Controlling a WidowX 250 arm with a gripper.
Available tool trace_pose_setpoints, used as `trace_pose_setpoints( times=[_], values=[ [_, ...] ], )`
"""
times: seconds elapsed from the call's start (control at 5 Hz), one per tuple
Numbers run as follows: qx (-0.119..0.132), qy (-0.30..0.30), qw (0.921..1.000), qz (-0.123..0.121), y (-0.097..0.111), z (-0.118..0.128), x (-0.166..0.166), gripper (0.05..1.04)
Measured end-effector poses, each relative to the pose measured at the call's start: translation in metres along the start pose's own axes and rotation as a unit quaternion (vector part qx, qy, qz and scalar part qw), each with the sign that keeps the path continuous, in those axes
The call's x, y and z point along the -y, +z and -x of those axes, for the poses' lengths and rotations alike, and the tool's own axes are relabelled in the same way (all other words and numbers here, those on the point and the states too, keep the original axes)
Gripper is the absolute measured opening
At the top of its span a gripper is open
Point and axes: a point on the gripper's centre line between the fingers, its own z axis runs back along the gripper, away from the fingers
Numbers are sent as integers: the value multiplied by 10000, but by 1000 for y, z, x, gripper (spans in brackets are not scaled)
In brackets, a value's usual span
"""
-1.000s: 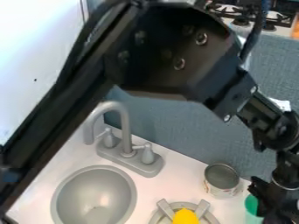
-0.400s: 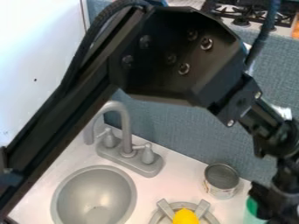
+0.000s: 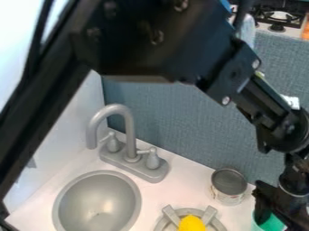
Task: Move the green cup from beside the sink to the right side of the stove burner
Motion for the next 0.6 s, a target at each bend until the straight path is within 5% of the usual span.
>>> trace_pose_setpoints(
  times=[0.2,0.6],
  values=[
    [153,213,9996,-42,22,8,-4,1008],
    [-92,1241,9921,-143,109,80,-15,1002]
  ],
)
